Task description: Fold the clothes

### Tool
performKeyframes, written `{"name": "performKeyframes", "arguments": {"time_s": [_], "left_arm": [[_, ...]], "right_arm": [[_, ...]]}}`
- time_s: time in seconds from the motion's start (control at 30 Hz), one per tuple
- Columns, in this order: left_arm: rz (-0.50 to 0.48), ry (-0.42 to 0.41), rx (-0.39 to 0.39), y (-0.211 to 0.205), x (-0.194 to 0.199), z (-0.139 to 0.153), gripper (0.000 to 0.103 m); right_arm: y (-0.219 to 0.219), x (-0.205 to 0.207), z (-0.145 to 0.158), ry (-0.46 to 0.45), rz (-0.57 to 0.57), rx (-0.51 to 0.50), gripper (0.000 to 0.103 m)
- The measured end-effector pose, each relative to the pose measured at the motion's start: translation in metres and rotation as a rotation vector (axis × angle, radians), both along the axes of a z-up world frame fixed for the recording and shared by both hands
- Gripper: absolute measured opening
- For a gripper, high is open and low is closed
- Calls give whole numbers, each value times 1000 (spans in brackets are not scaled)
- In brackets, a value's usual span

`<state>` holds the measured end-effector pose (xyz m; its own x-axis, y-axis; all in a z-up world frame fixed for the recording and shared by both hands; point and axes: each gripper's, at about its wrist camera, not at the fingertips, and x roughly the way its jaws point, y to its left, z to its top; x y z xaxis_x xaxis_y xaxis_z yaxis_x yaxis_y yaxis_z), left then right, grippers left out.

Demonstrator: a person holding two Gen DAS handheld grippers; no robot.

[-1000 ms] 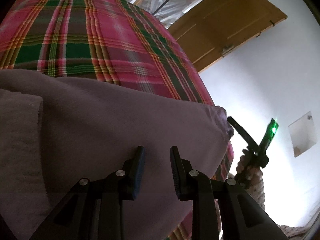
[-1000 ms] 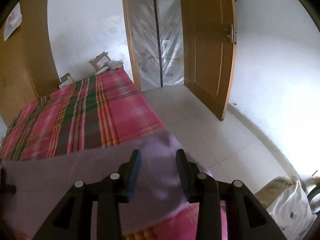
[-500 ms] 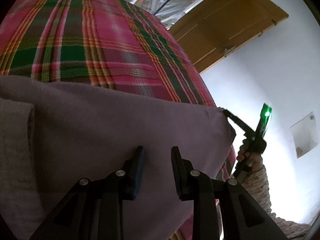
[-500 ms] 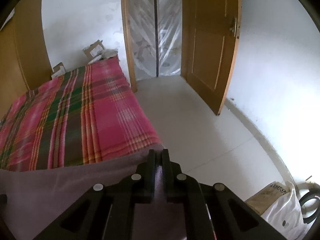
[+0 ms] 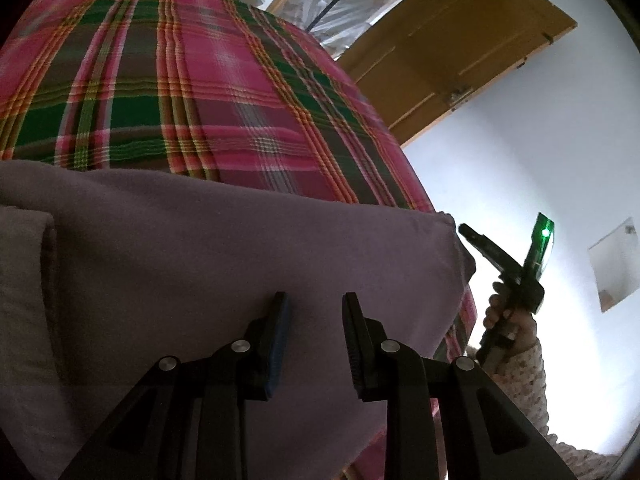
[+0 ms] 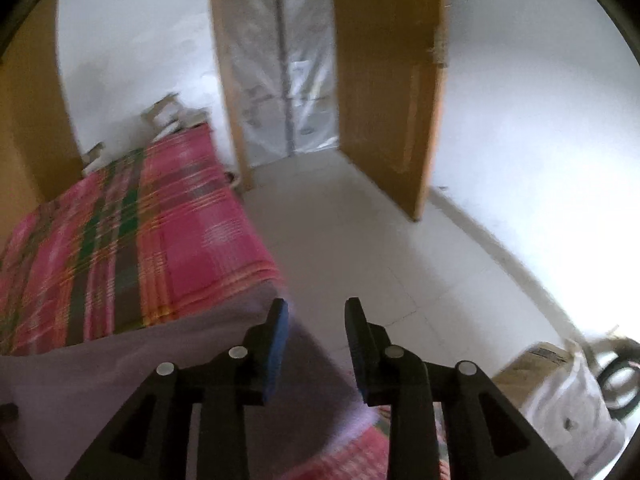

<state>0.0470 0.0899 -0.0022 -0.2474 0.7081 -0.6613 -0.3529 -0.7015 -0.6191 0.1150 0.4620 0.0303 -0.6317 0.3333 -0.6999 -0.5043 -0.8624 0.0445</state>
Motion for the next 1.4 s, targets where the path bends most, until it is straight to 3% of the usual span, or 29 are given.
{"name": "performKeyframes", "arguments": {"time_s": [0.3, 0.47, 0.77, 0.97, 1.1, 1.23, 1.4], "left_arm": [[-75, -1, -4, 25, 5, 1, 28], [-111, -7, -8, 38, 7, 0, 28], [-111, -13, -8, 43, 7, 0, 28], [-112, -22, -1, 41, 10, 0, 28], [-111, -26, -5, 42, 9, 0, 28], [-110, -29, -3, 41, 9, 0, 28], [-110, -35, 3, 39, 9, 0, 28]], "right_arm": [[21, 60, -12, 141, -37, -318, 42], [25, 64, -29, 149, -47, -397, 46], [13, 52, -35, 138, -55, -311, 45], [-13, 39, -27, 89, -42, -144, 33], [-20, 35, -23, 94, -12, -117, 13], [-26, 32, -18, 106, 20, -99, 12], [-39, 40, 1, 185, 74, -83, 11]]}}
